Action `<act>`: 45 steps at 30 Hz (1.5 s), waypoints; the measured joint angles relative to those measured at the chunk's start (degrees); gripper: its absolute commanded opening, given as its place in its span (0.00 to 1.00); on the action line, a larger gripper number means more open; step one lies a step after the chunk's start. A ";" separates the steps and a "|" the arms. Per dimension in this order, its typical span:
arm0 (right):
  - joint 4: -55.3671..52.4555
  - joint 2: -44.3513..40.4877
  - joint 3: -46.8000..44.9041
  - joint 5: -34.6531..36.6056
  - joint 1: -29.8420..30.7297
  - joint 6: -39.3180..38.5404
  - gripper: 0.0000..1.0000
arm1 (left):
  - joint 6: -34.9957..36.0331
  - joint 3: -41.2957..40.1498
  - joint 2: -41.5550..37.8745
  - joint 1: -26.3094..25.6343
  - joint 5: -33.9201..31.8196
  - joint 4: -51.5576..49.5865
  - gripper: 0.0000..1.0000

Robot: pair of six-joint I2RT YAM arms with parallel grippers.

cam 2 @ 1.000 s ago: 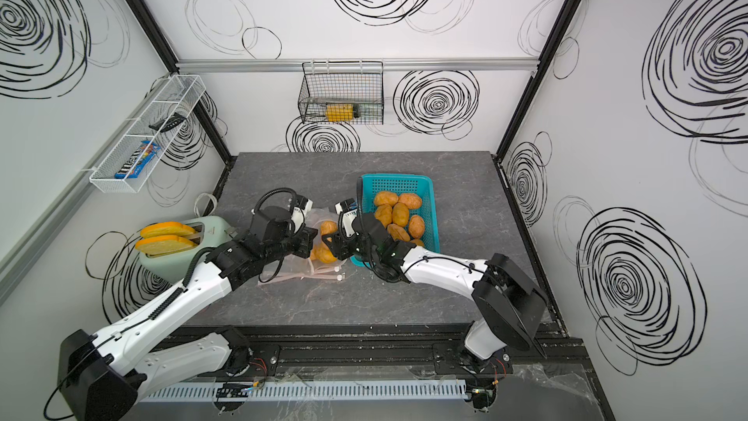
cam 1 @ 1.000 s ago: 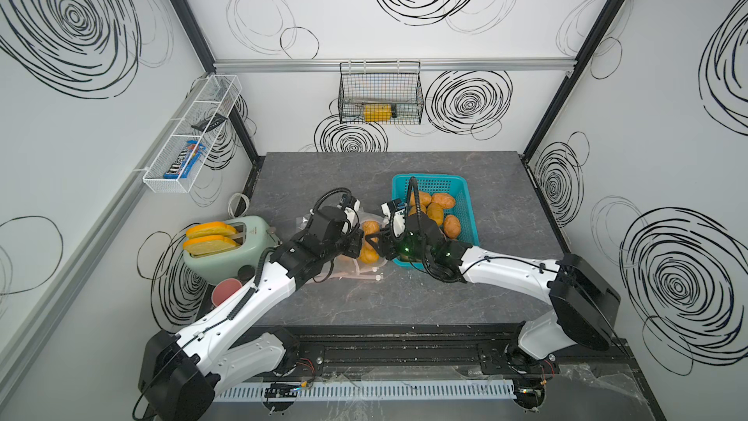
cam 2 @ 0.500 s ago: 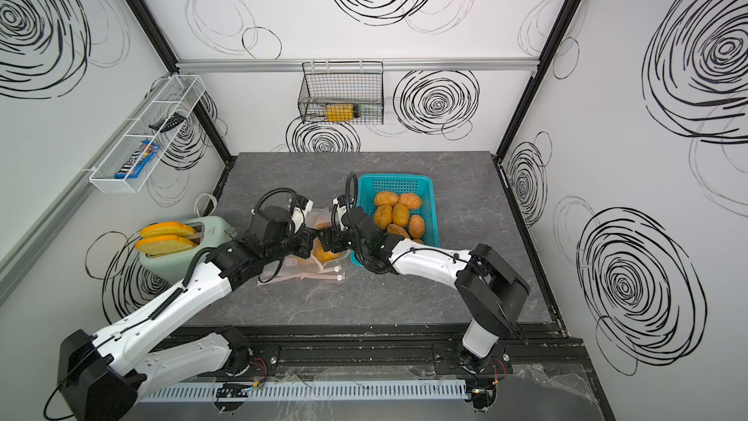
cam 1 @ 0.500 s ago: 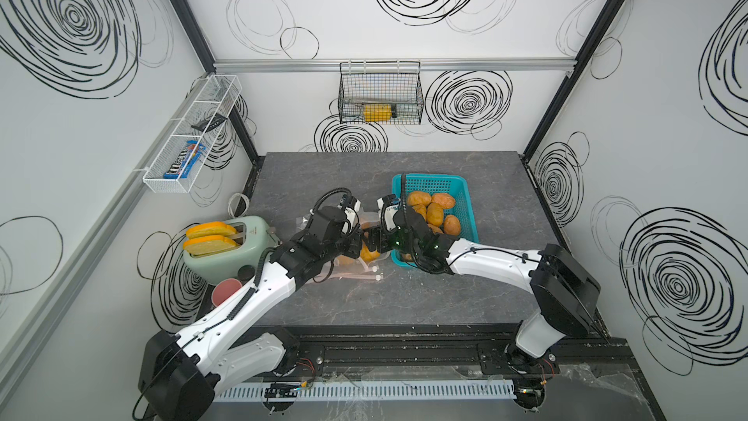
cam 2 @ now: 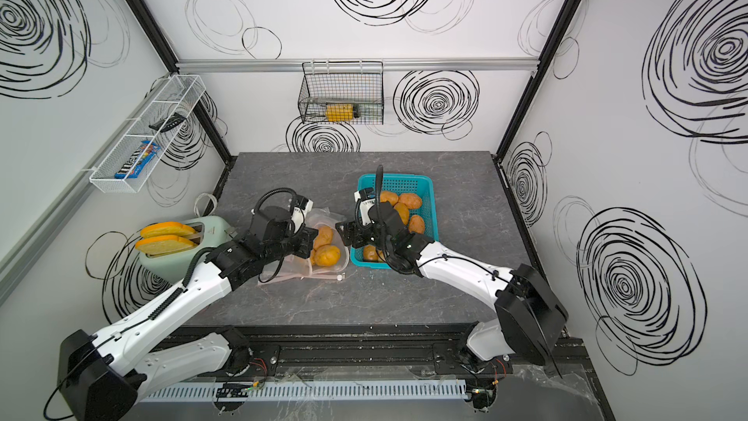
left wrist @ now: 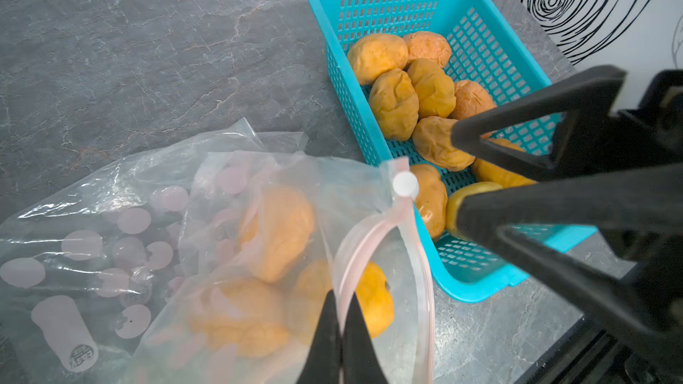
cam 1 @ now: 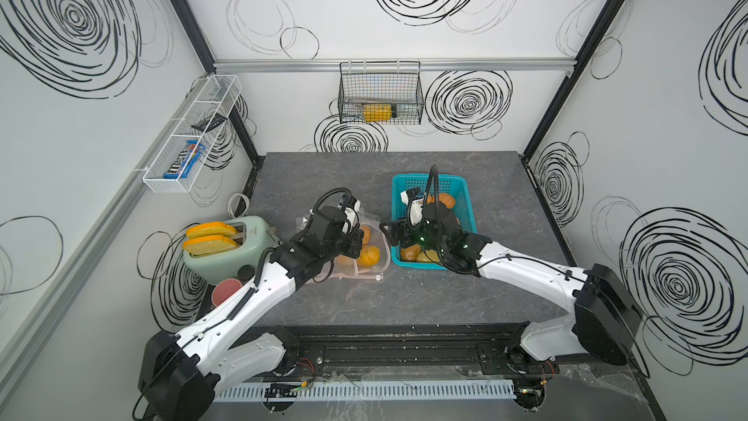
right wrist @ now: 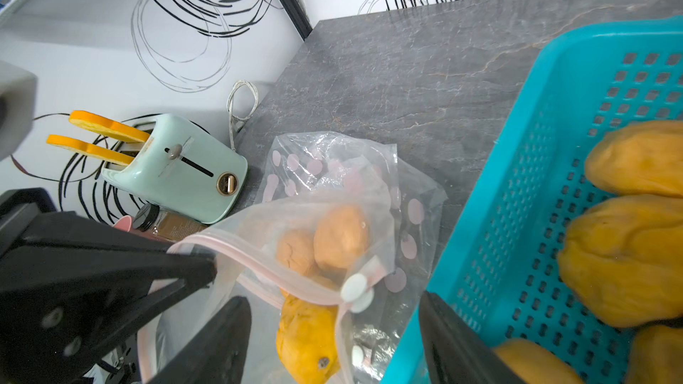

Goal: Put the potatoes into a zipper bag and zip it
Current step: Place the potato into the zipper food storage bag, then adjust the zipper food storage bag in the zipper food storage bag.

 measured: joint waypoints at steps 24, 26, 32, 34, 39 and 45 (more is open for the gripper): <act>-1.75 0.02 -7.43 -2.14 8.28 6.36 0.53 | 0.00 0.00 -0.70 0.07 -0.09 0.00 0.00; -1.57 0.04 -7.50 -2.34 8.33 7.39 0.52 | 0.00 0.00 -0.76 0.13 -0.09 0.00 0.00; -2.54 0.04 -8.81 -3.19 9.92 10.82 0.51 | 0.00 0.00 -1.27 0.20 -0.20 0.00 0.00; -3.48 0.04 -9.18 -2.89 10.82 11.82 0.50 | 0.00 0.00 -1.36 0.31 -0.20 0.00 0.00; -3.54 0.04 -9.90 -1.95 11.61 14.29 0.48 | 0.00 0.00 -1.55 0.70 -0.17 0.00 0.00; -1.22 0.96 -10.99 -1.66 11.65 16.11 0.45 | 0.00 0.00 -1.55 0.76 -0.04 0.00 0.00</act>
